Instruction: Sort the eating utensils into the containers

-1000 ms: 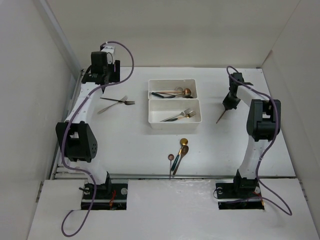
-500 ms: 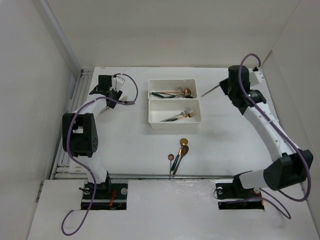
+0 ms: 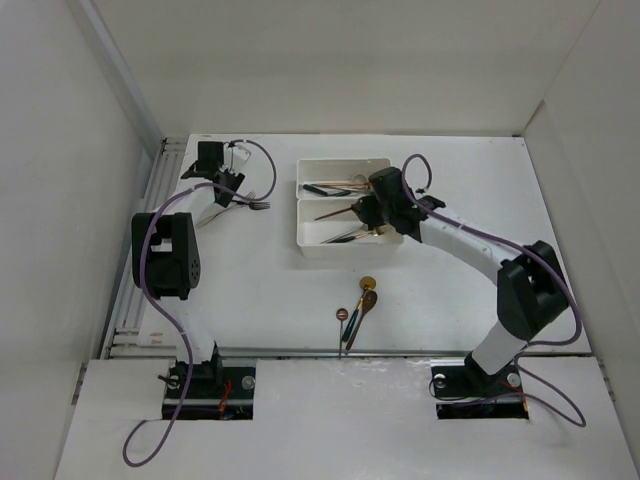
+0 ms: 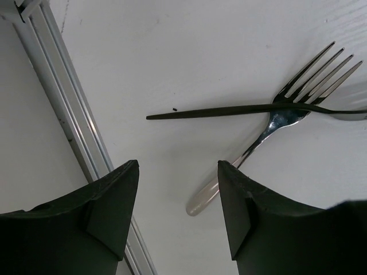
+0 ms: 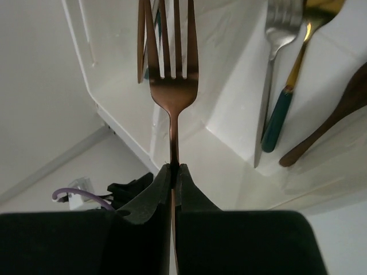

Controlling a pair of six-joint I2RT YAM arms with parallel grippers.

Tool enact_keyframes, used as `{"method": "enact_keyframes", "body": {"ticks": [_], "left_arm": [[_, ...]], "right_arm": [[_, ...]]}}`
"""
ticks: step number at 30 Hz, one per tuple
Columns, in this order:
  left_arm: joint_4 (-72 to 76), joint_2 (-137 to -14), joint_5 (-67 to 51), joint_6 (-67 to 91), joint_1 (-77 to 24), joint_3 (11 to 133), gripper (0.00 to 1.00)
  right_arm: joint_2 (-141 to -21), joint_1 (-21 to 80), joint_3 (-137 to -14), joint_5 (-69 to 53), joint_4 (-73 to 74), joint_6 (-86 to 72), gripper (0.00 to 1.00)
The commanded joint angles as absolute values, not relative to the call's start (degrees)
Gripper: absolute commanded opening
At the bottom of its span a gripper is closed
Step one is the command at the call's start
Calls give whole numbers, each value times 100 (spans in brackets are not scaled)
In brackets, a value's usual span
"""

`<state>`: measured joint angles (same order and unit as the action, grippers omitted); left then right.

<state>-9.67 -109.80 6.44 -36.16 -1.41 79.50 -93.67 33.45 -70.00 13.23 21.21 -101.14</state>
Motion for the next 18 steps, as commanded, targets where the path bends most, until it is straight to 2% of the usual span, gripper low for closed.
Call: {"method": "enact_keyframes", "body": {"ticks": [1, 7, 15, 16, 17, 18], "left_arm": [[-914, -10819, 554, -3647, -132, 8183, 54], [-861, -10872, 554, -3700, -132, 8244, 54], [-861, -11048, 554, -3823, -132, 8587, 54], [-861, -11109, 554, -3875, -132, 8639, 54], [-861, -11109, 554, -3937, -132, 8640, 54], [-861, -11109, 475, -4016, -132, 8701, 54]], "right_arm": [[-9500, 3436, -7602, 1126, 2047, -10635, 0], [-9914, 3437, -7919, 634, 2602, -10687, 0], [-9712, 3507, -7339, 387, 2716, -10811, 0], [-9712, 3507, -7287, 387, 2594, -10811, 2], [-9660, 3507, -7286, 456, 2541, -10811, 14], [-9607, 3507, -7286, 457, 2488, -10811, 22]]}}
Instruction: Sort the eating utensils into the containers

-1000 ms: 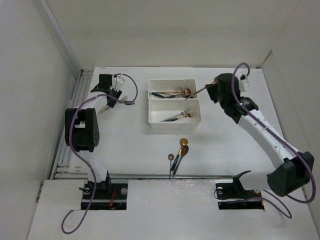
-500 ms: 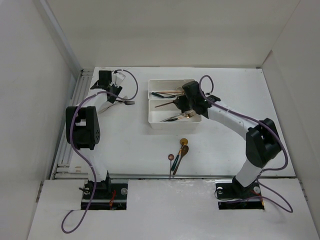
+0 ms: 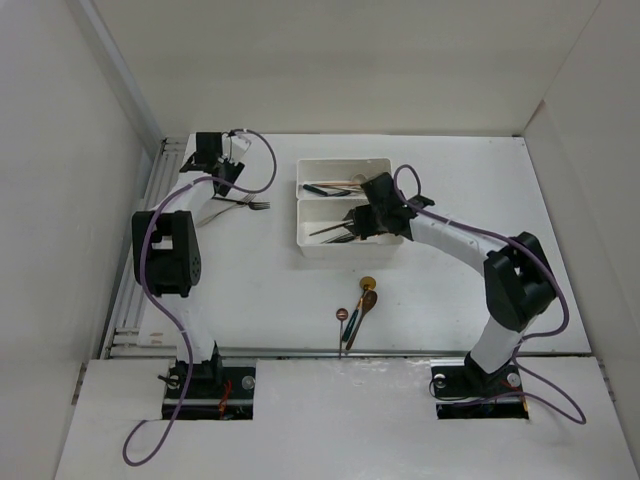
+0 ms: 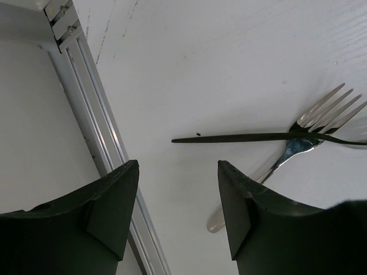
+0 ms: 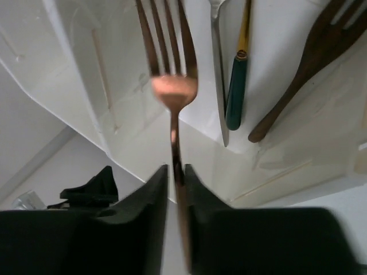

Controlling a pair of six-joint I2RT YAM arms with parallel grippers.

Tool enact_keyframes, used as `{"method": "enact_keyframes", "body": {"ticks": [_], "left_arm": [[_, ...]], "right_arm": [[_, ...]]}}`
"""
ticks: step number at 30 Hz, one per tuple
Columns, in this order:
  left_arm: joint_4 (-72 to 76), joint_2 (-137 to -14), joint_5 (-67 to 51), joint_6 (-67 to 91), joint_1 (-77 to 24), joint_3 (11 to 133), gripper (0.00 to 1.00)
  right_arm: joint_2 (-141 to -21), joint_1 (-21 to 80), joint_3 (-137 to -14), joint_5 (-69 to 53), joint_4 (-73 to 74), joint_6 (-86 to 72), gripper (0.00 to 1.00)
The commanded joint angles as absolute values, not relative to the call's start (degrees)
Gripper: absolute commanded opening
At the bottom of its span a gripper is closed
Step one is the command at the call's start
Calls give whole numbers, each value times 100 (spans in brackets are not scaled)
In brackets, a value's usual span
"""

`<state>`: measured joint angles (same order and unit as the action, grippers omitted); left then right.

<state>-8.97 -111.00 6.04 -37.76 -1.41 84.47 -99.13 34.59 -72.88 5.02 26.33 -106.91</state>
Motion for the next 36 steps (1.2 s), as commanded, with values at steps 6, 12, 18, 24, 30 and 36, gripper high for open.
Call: {"method": "enact_keyframes", "body": {"ticks": [6, 12, 18, 24, 30, 36], "left_arm": [[-1212, -11232, -218, -5445, -132, 8788, 55], [-2373, -11681, -914, -6862, -132, 9114, 56], [-2688, -11970, -959, -8005, -132, 9122, 56], [-3119, -12541, -817, -8007, -132, 9885, 56], [-3884, -12946, -914, -8235, -185, 10397, 36], [-4508, -13078, -861, -8420, -255, 10345, 7]], "right_arm": [[-9449, 3560, -7883, 975, 2671, -9951, 72], [-9291, 3498, -8086, 1099, 2672, -9062, 77], [-8938, 3445, -7770, 1379, 2479, -8710, 77], [-8579, 3393, -7655, 1652, 2531, -8517, 77], [-8324, 3226, -7655, 2048, 2689, -8288, 77], [-8016, 2945, -7471, 2223, 2751, -8288, 77]]}}
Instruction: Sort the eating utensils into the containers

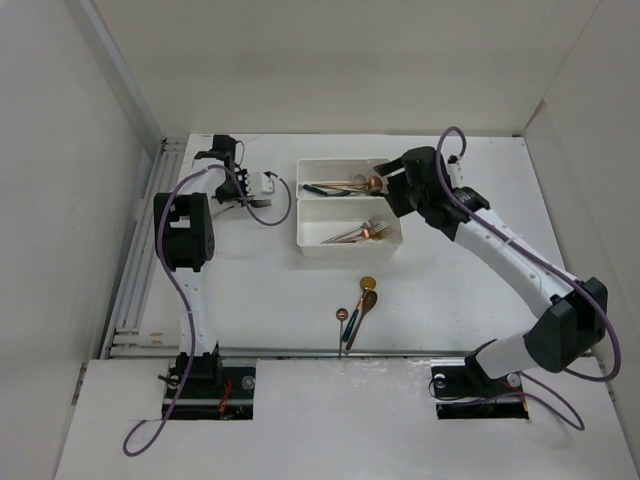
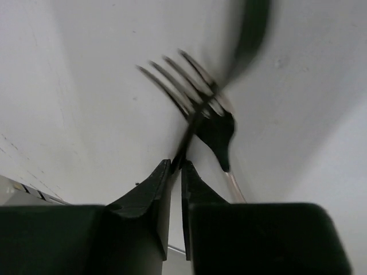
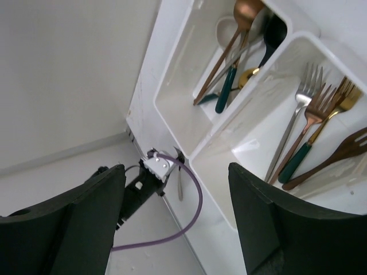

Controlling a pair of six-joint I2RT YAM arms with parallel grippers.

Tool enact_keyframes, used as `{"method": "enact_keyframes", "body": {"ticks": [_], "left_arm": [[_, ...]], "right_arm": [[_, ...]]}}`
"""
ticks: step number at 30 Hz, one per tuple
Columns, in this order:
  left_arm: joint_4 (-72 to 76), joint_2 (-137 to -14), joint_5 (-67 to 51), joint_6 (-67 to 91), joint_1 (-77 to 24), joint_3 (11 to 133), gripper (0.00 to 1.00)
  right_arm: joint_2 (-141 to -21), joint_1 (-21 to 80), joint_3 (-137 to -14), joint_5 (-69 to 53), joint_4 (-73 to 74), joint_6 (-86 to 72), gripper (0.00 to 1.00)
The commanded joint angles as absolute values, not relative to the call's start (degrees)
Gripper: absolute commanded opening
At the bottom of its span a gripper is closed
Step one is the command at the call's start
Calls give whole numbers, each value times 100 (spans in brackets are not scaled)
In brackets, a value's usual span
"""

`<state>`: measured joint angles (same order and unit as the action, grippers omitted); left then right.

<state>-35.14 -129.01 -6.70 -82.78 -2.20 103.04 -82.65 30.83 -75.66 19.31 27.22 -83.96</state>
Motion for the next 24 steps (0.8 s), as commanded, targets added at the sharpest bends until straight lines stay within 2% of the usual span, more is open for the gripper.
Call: {"method": "enact_keyframes", "body": {"ticks": [1, 5, 11, 18, 24], "left_arm": [[-4561, -13078, -861, -8420, -255, 10345, 3], [-4510, -13017, -975, -7868, -193, 10370, 0], [-4009, -12403, -2196, -6444, 272, 10811, 0], [-2322, -10715, -1978, -5381, 193, 9326, 0], [-3356, -10310, -2371, -4529, -464, 10325, 0]], "right_arm": [[-7937, 2944, -7471, 2276, 2751, -8288, 77], [-7709, 2813, -7357, 2382, 2804, -8235, 77], [-7542, 2813, -7356, 2698, 2804, -7928, 77], [-7138, 2699, -7172, 2988, 2751, -7752, 77], [-6777, 2470, -6900, 3163, 2698, -7647, 77]]}}
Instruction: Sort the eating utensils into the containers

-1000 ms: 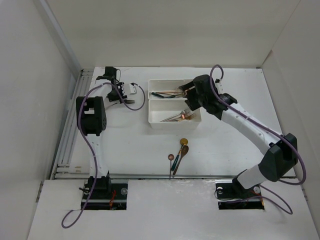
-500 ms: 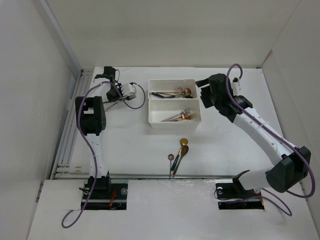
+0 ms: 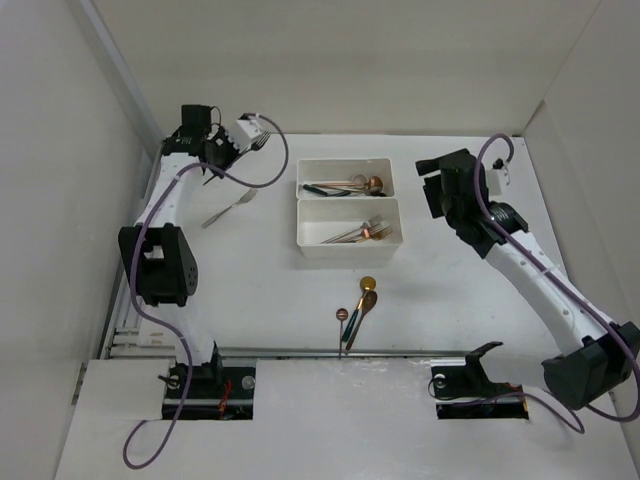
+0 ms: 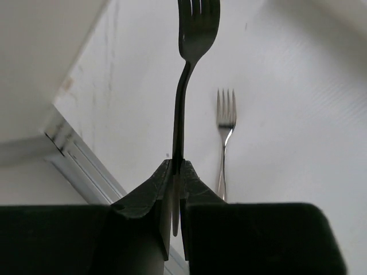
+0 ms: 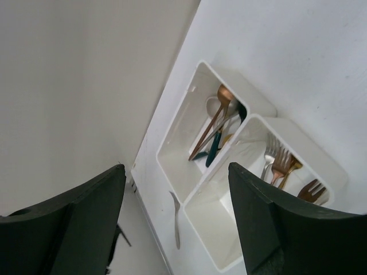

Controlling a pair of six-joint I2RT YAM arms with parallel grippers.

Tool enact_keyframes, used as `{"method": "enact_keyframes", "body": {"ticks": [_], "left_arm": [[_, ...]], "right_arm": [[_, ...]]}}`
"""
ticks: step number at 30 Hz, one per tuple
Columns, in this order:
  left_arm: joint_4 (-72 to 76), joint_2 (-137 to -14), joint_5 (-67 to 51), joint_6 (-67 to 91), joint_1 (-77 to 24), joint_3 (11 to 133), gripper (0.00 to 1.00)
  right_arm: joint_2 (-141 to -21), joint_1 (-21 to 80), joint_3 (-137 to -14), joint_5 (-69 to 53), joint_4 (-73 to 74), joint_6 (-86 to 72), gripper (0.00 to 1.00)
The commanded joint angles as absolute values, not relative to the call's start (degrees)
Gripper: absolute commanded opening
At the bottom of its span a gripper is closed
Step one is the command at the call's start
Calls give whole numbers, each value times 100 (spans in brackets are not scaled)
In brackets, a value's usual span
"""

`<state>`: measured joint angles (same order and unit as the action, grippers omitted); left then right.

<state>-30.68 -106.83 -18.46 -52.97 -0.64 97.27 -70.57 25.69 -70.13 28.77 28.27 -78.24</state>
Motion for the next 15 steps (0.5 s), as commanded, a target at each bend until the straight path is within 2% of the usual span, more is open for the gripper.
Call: {"method": "enact_keyframes", "body": {"ticks": [1, 11, 15], "left_arm": [[-3523, -10240, -2477, -4413, -605, 10423, 0], [-3420, -10187, -2321, -3938, -2968, 9651, 0], [-2814, -10310, -1917, -3937, -3427, 9194, 0]], "right_arm": [[-6698, 2400, -6795, 3234, 2646, -7646, 77], [-5678, 1969, -6267, 3568, 2698, -7400, 77], [-5344, 1916, -6153, 3840, 2891, -7295, 77]]}}
